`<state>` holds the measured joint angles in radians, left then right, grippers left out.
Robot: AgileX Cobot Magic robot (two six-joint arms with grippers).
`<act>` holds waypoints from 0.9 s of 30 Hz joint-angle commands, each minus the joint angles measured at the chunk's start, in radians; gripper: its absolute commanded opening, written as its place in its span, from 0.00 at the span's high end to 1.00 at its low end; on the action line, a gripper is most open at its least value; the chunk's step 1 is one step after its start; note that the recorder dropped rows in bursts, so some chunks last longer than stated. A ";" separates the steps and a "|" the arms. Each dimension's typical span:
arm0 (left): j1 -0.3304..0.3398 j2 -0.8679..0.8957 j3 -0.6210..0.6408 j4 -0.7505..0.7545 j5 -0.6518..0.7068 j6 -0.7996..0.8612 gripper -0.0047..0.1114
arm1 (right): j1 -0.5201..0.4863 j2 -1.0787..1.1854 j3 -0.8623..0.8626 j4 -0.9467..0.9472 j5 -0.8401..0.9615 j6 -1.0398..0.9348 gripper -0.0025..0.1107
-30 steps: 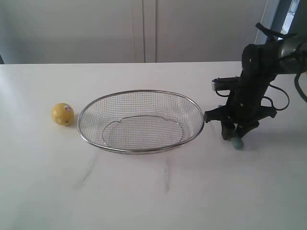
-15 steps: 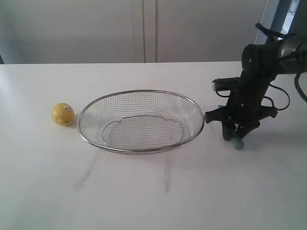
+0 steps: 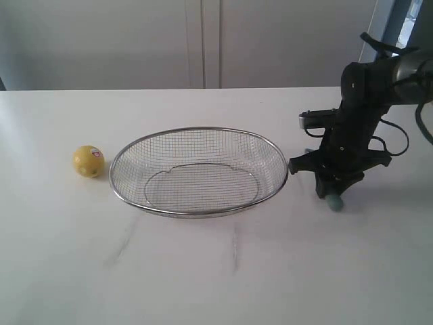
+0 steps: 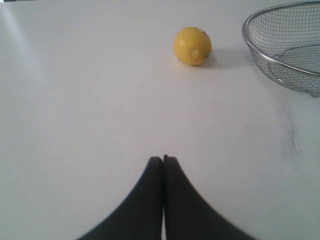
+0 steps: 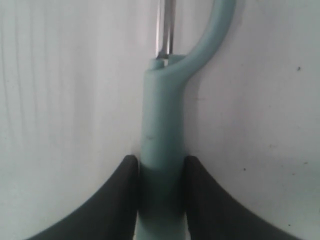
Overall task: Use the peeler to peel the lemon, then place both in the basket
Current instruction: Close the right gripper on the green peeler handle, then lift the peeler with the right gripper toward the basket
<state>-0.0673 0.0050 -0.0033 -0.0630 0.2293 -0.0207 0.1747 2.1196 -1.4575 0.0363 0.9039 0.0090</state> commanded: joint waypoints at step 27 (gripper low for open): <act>-0.005 -0.005 0.003 -0.006 0.003 0.001 0.96 | -0.006 -0.104 -0.007 -0.074 0.110 0.023 0.98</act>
<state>-0.0673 0.0050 -0.0033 -0.0630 0.2293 -0.0207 0.1747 2.0440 -1.4575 -0.0278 0.9883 0.0260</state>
